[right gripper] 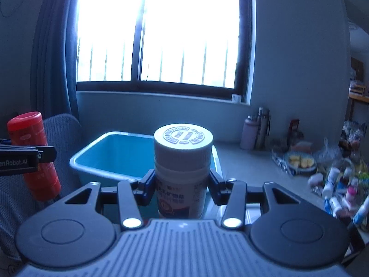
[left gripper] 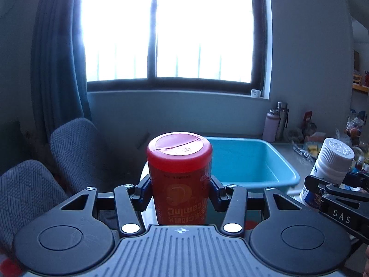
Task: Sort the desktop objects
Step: 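Lift the red canister with left tool while right tool carries the pill bottle over the bin, then open left tool over the teal bin while right tool releases the pill bottle into it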
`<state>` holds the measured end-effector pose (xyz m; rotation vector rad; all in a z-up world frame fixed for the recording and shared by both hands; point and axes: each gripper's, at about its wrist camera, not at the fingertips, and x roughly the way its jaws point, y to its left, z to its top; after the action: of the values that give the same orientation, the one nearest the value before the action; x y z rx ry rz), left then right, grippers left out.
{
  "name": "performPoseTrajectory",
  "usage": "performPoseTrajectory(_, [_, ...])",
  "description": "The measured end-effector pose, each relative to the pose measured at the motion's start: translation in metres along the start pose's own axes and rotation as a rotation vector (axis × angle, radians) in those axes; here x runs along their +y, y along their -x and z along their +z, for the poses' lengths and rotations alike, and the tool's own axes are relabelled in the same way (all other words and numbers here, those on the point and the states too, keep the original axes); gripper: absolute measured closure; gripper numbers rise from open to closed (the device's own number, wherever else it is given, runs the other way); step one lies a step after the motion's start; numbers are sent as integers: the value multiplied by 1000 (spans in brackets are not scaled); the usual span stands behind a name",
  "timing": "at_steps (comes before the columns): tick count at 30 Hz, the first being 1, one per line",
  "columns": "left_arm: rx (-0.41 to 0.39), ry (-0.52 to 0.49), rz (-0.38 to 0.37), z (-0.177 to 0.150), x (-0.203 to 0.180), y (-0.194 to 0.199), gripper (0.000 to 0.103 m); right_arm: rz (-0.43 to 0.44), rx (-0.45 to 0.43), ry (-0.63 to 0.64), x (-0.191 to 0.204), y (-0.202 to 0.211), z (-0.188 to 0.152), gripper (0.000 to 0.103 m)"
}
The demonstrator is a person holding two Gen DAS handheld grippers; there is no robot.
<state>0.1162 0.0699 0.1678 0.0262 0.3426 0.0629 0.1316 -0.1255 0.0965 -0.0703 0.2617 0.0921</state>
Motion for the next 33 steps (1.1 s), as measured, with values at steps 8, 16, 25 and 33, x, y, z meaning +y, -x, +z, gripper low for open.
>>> performPoseTrajectory(8, [9,-11,-21,41,-12,-63,53,-6,-18,-5,-4,-58,31,55])
performPoseTrajectory(16, [85,-25,-32,35,-26,-145,53,1,51,1,-16,-127,24,55])
performPoseTrajectory(25, [83,-18,-9,23,-30,-185,10,18,62,58,-17,-157,14,17])
performPoseTrajectory(33, [50,-24,-2,13,-35,-144,7,22,38,47,-18,-123,5,17])
